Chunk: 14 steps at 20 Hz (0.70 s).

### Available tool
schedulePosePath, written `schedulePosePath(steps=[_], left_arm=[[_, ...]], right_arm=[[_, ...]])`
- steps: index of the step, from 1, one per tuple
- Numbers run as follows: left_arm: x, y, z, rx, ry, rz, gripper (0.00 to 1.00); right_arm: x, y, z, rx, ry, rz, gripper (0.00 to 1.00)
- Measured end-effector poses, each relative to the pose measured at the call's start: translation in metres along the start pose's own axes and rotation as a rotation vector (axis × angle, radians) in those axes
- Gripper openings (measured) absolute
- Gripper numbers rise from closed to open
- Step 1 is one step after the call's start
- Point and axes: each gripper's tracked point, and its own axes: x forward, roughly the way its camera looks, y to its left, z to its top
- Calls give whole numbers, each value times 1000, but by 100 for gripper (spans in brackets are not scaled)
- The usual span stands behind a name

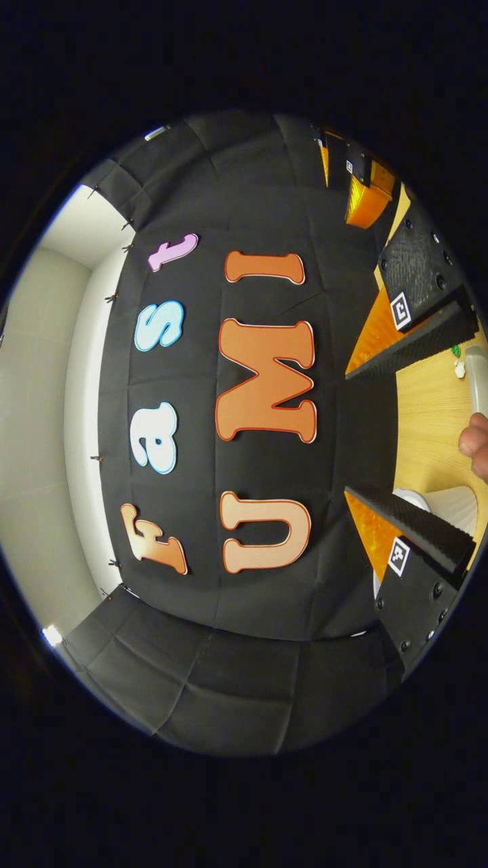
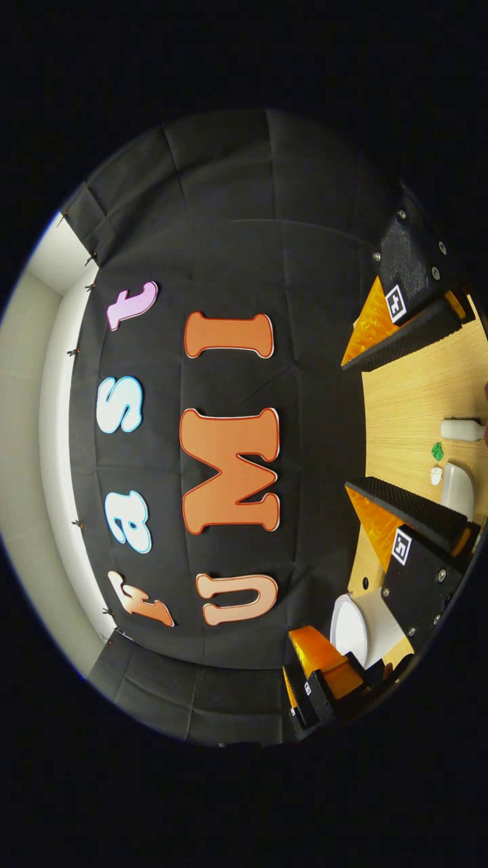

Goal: Pick up the small broom and dustpan from the desktop, sweep the trash into the dustpan with the broom, and then empty the trash into the garbage bin.

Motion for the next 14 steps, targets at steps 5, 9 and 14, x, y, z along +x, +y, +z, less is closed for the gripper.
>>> schedulePosePath(steps=[5, 9, 14], left_arm=[[-5, -15, -12, -10, 41, 9, 94], [-4, -17, -4, 5, 20, 3, 95], [-4, -20, -14, 0, 60, -19, 95]], right_arm=[[3, 7, -2, -10, 6, 12, 94], [5, 12, -2, -14, 2, 17, 94], [4, 11, 0, -24, -6, 7, 94]])
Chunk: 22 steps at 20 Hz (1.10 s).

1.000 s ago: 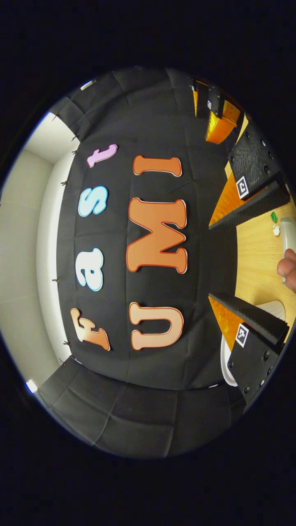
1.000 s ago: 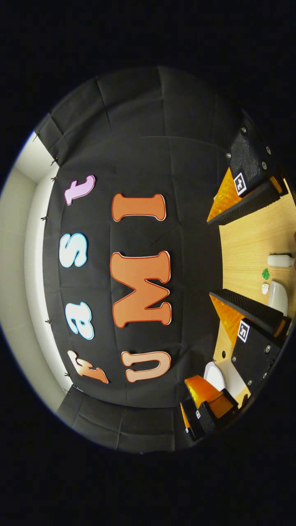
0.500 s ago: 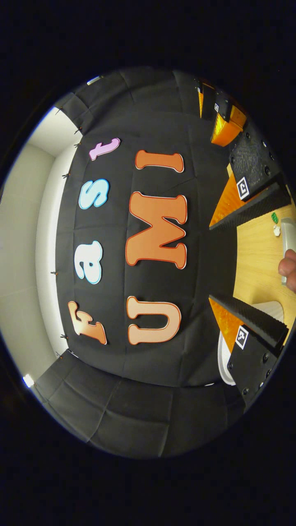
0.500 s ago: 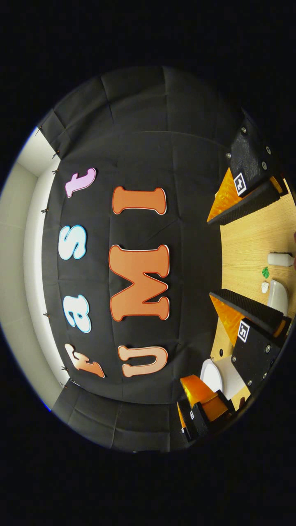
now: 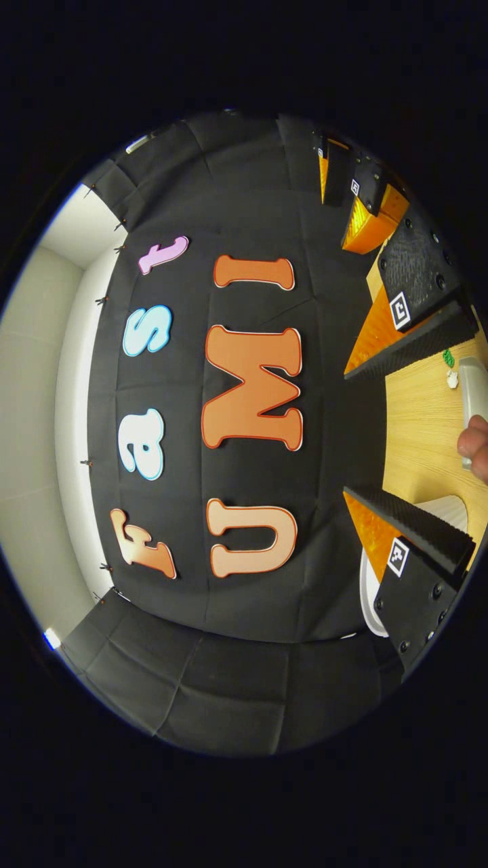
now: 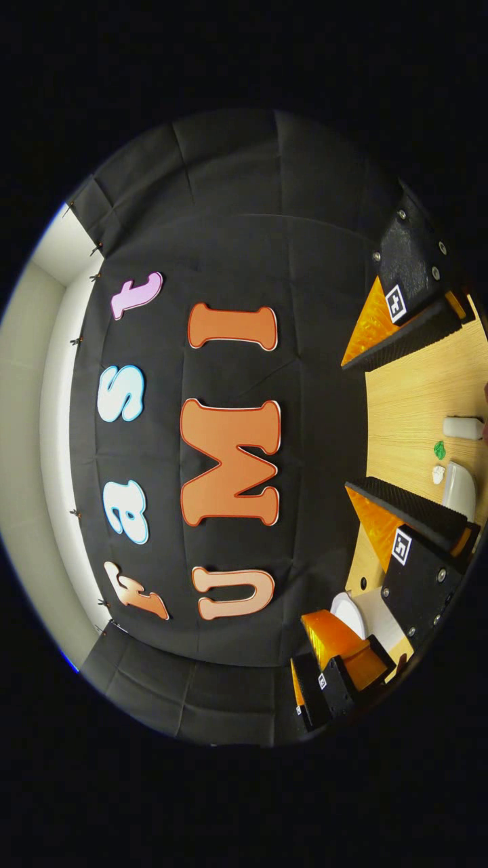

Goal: Pick up the small broom and dustpan from the desktop, sweep the trash into the dustpan with the broom, and then empty the trash into the garbage bin.

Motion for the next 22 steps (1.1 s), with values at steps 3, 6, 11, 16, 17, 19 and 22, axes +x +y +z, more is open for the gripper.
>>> schedulePosePath(steps=[3, 6, 11, 16, 17, 19, 22], left_arm=[[-1, -3, -3, 0, 12, -5, 95], [-3, -5, -8, 1, 30, -8, 95], [-3, -14, -35, -15, 108, -31, 95], [-8, -22, -127, -65, 421, -52, 96], [-11, -24, -146, -79, 491, -60, 96], [-8, -30, -181, -104, 630, -67, 96], [-11, -37, -223, -131, 876, -84, 96]], right_arm=[[0, 1, 0, 4, 1, -6, 94], [-2, 1, -2, -1, 4, -7, 94], [-1, -1, -21, -7, 48, -8, 94], [4, 1, -104, -11, 299, 14, 94], [3, 3, -123, -16, 359, 27, 94], [-1, 5, -157, -18, 473, 53, 94], [-5, 2, -209, -27, 655, 83, 95]])
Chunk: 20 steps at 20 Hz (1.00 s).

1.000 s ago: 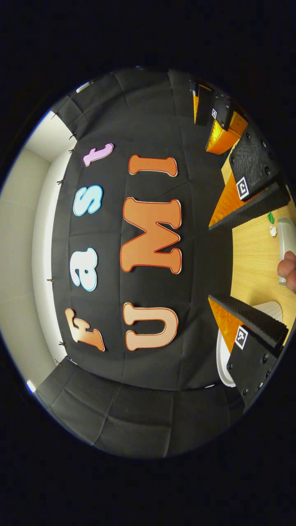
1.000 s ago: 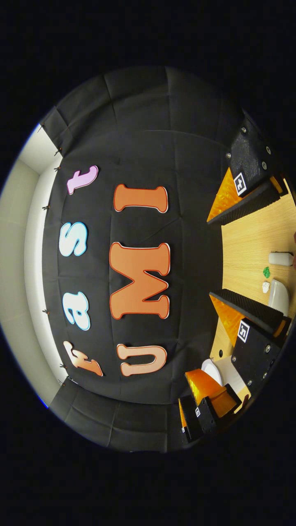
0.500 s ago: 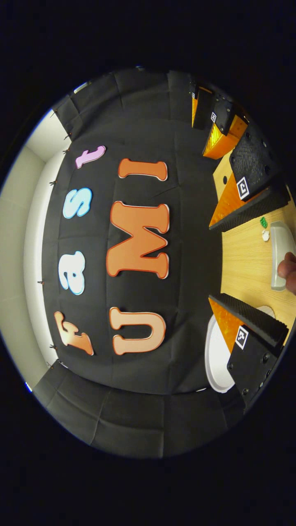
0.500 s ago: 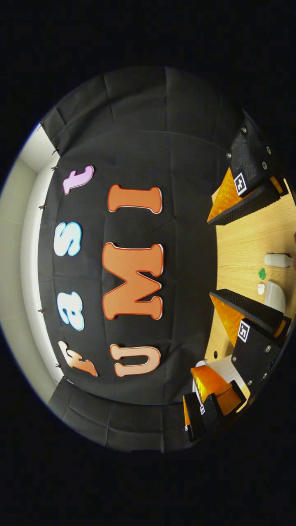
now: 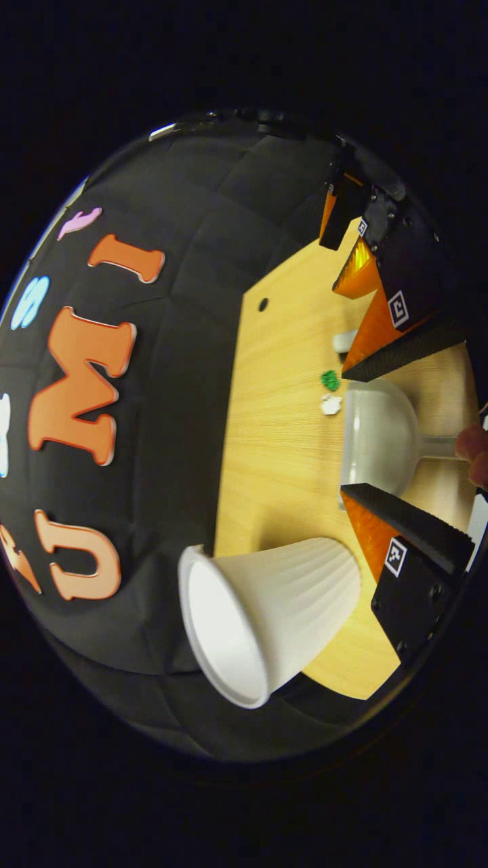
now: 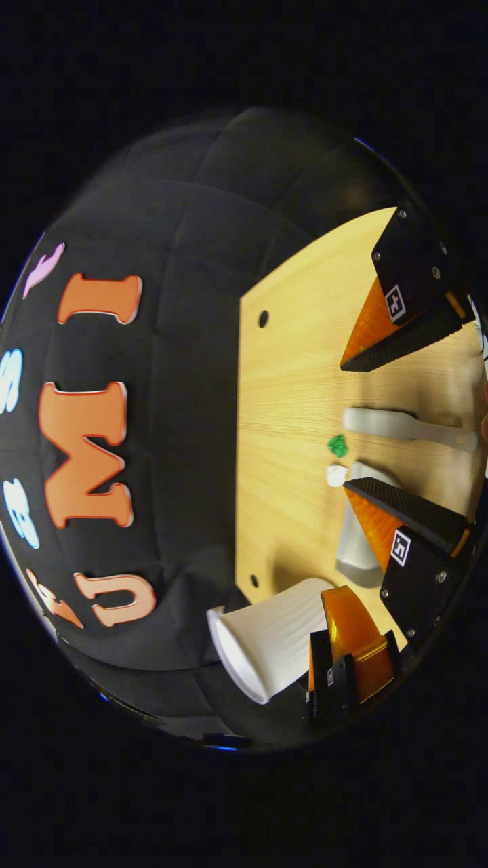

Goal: Pick up the small broom and dustpan from the desktop, sweep the trash into the dustpan with the broom, and then empty the trash into the garbage bin.

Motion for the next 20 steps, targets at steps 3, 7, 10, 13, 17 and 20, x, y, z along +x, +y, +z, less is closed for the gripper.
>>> schedulePosePath(steps=[3, 7, 10, 13, 17, 20], left_arm=[[-5, 4, -7, -26, 183, 4, 98], [-14, 4, -18, 2, 381, 26, 98], [-8, 3, -8, 40, 489, -6, 98], [-14, 6, -19, 18, 638, -47, 98], [-10, 25, -11, -11, 748, -40, 98], [-4, 25, -12, -1, 780, -33, 97]], right_arm=[[24, -7, -36, -14, 146, 34, 95], [37, 7, -72, -45, 313, 59, 95], [57, 15, -84, -32, 393, 49, 95], [67, 22, -99, -11, 478, 39, 95], [76, 21, -111, -32, 542, 8, 95], [84, 20, -111, -28, 571, -1, 95]])
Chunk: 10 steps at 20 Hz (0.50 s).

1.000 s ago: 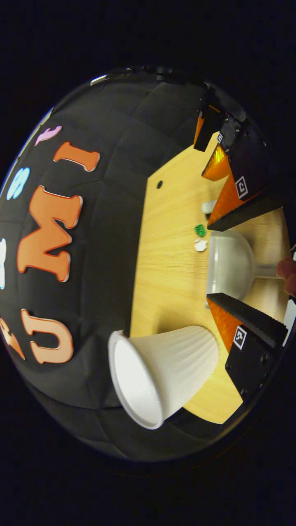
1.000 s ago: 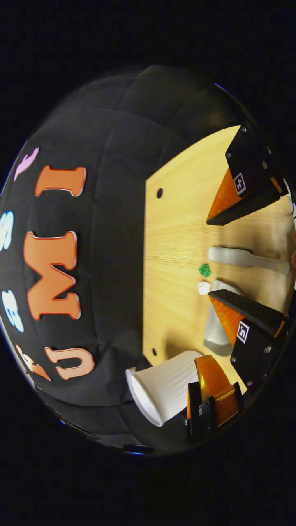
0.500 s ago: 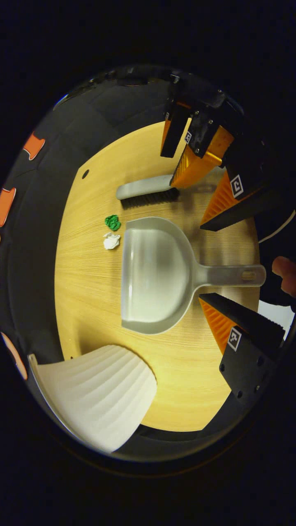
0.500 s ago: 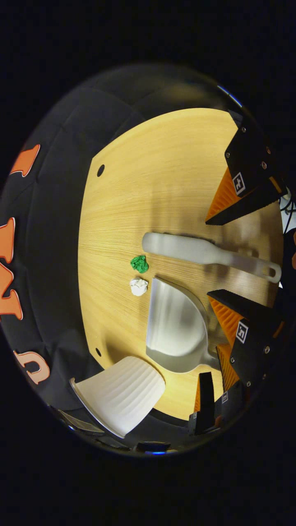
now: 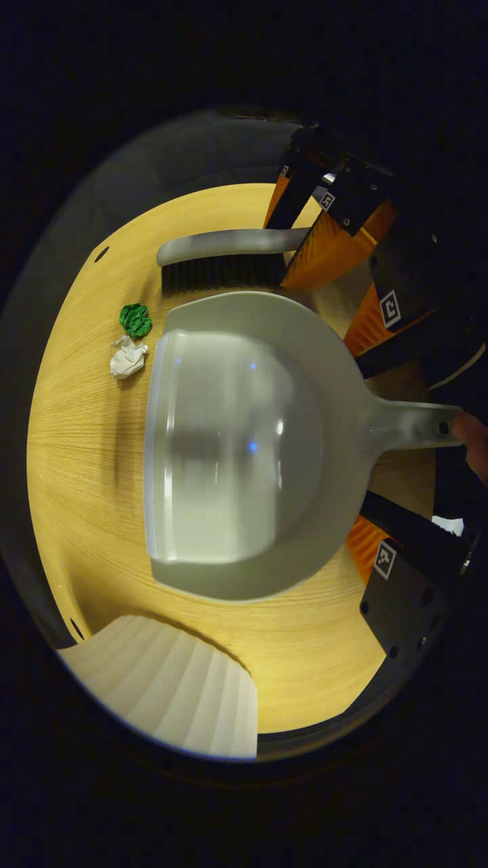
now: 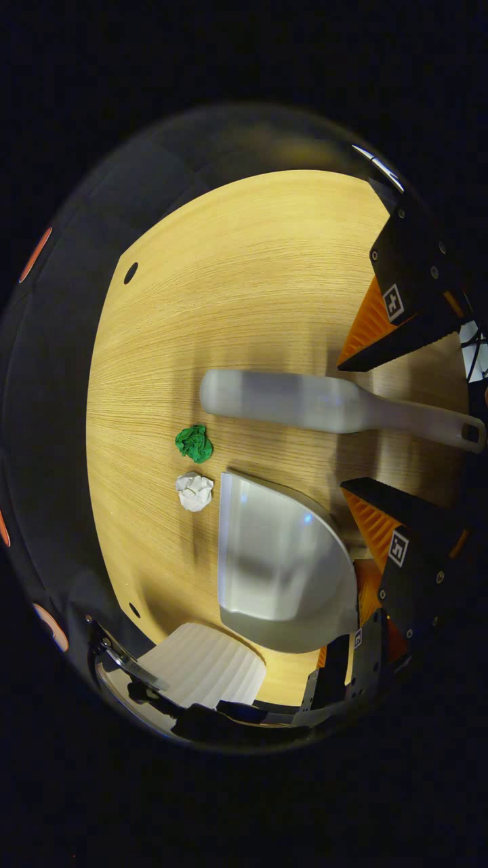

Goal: Pick up the small broom and dustpan from the desktop, sweep the trash into the dustpan with the broom, and then empty the trash into the garbage bin.

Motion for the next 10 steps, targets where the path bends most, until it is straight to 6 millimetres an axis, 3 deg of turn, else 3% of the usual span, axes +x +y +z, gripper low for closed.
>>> schedulePosePath(steps=[3, 4, 5, 8, 9, 10], left_arm=[[2, 1, -1, -5, 29, 13, 98], [4, 2, 0, 2, 24, 16, 96], [1, 4, 2, 3, 27, 22, 94], [1, 7, 4, 0, 50, 42, 42], [1, 6, 4, 3, 52, 41, 41], [1, 6, 6, 5, 57, 40, 37]], right_arm=[[13, -2, 2, -9, 30, -12, 94], [16, -2, 2, -14, 42, -15, 80], [19, -3, 1, -16, 51, -18, 84], [23, -8, -1, -4, 67, -27, 56], [23, -7, 0, 2, 73, -17, 45], [24, -8, 1, 8, 79, -12, 41]])
